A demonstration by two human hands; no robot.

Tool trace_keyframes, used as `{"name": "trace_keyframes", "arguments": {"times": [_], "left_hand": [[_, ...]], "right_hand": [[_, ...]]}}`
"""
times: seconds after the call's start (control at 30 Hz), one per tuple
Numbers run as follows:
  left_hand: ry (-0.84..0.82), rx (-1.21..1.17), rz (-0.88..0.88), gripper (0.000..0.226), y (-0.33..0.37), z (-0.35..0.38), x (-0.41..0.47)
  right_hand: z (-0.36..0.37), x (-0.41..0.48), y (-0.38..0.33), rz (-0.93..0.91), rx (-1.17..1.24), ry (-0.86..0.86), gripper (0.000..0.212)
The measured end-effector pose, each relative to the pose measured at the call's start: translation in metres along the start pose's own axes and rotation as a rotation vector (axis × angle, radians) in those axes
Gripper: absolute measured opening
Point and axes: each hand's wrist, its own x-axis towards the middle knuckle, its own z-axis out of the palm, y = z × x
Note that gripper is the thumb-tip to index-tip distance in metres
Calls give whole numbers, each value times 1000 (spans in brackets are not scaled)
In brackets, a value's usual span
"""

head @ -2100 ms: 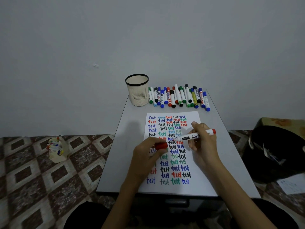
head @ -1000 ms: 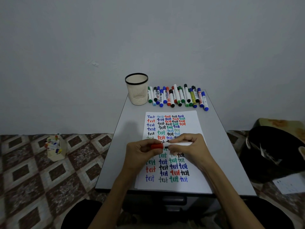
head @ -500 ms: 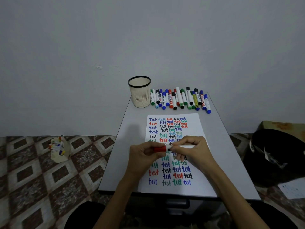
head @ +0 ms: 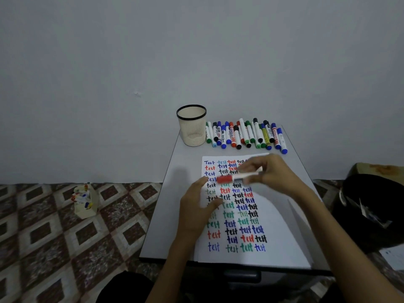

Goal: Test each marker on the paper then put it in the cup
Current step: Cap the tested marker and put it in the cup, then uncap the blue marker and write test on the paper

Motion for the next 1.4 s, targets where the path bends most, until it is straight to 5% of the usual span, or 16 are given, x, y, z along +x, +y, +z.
{"name": "trace_keyframes", "arguments": {"times": [0.23, 0.43, 0.7, 0.9, 1.0, 1.17, 1.3, 1.4], "left_hand": [[-108, 415, 35, 58, 2, 11, 2], [-139, 494, 20, 59, 1, 14, 2], [-145, 529, -23, 66, -6, 15, 4], [-164, 529, -38, 92, 2, 13, 4], [-154, 531, -20, 91, 0, 12, 5], [-146, 524, -12, 79, 0, 13, 3], [-129, 504, -29, 87, -2, 13, 3], [-120, 473, -11, 87, -1, 13, 3]], "right_hand": [[-16, 82, -42, -182, 222, 343, 66], [-4, 163, -88, -417, 191, 583, 77], [23, 217, -79, -389, -55, 617, 67], [39, 223, -47, -346, -217, 402, 45], [44, 226, -33, -334, -268, 351, 24], [40, 219, -27, -360, -240, 333, 27], [28, 200, -15, -366, -182, 457, 34], [5, 180, 14, -148, -145, 653, 35]]}}
